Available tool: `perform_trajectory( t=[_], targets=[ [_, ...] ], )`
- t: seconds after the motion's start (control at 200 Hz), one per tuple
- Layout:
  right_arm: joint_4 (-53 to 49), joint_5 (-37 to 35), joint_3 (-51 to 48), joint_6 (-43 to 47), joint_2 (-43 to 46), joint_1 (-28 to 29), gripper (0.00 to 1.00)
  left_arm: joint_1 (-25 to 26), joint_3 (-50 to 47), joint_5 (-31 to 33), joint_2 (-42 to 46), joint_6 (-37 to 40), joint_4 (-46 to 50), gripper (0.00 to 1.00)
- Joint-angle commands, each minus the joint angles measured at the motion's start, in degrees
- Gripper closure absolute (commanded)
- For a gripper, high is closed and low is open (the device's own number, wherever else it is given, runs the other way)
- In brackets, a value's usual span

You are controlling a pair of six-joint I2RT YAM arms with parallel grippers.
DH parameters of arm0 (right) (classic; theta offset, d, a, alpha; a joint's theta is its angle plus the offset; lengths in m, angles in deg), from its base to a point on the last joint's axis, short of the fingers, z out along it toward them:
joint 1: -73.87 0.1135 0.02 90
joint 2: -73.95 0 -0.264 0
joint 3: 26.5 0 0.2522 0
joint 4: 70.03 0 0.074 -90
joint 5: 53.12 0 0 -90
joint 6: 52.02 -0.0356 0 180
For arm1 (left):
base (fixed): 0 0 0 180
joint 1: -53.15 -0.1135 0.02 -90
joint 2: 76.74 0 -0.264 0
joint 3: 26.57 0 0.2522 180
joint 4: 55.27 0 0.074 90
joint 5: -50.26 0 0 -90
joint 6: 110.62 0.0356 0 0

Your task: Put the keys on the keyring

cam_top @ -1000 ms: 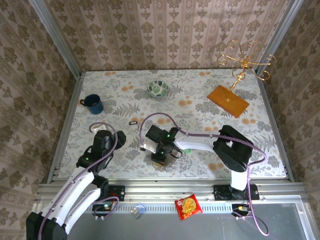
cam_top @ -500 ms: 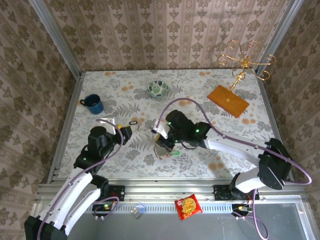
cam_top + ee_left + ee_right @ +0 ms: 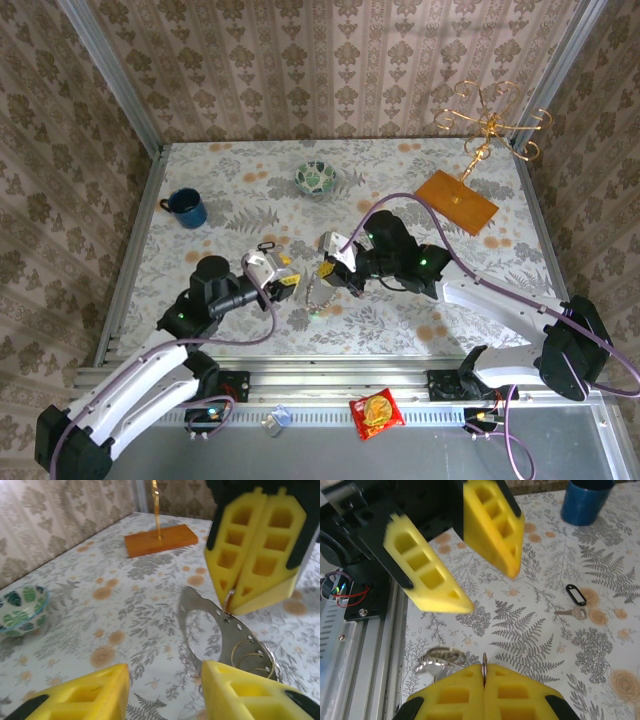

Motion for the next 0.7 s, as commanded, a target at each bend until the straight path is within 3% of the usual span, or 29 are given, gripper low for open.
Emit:
perform_trajectory(
  t=[0.0,0.325,0.44,0.695],
  targets=[
    [2.16,3.80,-1.22,3.78,2.02,-0.24,1.00,0.68,2.41,-5.71,-1.93,7.26,-1.65,0.62],
    [0.99,3.73,-1.43,8.68,2.02,-0.06,1.00,2.58,3.58,-10.84,-7.42,10.53,-3.54,0.67],
    [0.31,3.21,-1.18,10.13,1.85,0.48,1.00,3.04,3.87,-11.33,-9.09,10.30,-4.43,0.74],
    [-0.10,1.54,-0.71,11.56,1.32,1.72,1.00,3.46,4.00,-13.96,-10.88,9.20,-6.42,0.76]
  ],
)
